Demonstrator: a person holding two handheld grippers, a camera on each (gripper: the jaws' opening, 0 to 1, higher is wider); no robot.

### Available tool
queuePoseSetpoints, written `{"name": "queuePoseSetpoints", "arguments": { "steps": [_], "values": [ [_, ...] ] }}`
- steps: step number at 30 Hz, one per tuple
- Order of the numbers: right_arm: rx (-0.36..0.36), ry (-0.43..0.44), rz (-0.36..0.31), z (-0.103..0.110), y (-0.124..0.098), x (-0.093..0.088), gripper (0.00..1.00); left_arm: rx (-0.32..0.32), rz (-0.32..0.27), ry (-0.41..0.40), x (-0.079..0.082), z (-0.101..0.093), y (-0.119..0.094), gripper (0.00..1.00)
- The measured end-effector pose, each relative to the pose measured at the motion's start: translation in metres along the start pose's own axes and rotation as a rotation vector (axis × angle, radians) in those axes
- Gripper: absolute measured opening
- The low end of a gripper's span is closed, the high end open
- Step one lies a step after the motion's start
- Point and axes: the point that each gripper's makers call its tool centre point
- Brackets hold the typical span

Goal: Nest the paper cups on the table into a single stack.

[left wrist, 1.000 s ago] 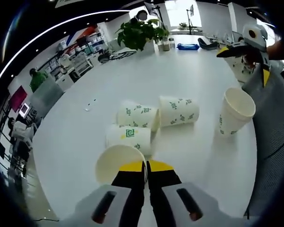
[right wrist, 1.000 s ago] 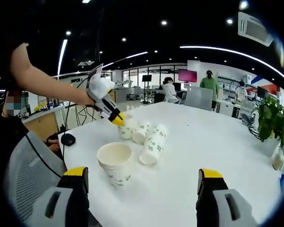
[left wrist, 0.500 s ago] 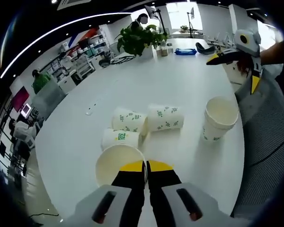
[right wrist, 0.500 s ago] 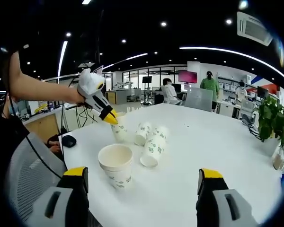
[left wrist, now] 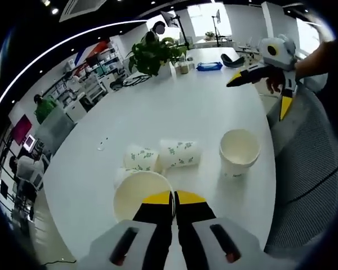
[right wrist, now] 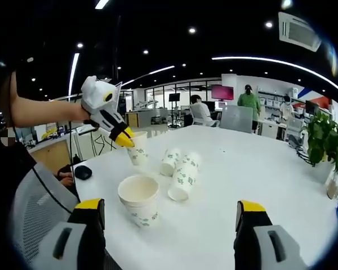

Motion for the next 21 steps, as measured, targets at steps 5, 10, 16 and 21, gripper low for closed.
{"name": "queuePoseSetpoints", "arguments": {
  "steps": [5,10,16,21],
  "values": [
    [-0.004,0.016,-0.003,-0.002,-0.001,0.001,0.97,-0.004,-0.025,0.012,0.012,-0.009,-0.006,0.00],
    [-0.005,0.021,-0.006,-0.003,-0.001,0.001,0.97,-0.015,-0.026,0.035,0.020,-0.019,-0.009,0.00],
    [0.003,0.021,-0.005,-0.002,-0.001,0.001,0.98,-0.030,-0.036,0.052,0.034,-0.029,-0.011,0.00],
    [0.007,0.020,-0.003,0.000,0.000,0.000,0.98,-0.045,-0.050,0.075,0.047,-0.039,-0.012,0.00]
  ]
}}
Point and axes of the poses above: the point that each gripper's makers call its tool centre point, and the gripper's own axes: y roughly forward along the fingers, z roughly to its left, x roughly out of its top, and after that the axes turned 5 degrees about -x, right-handed
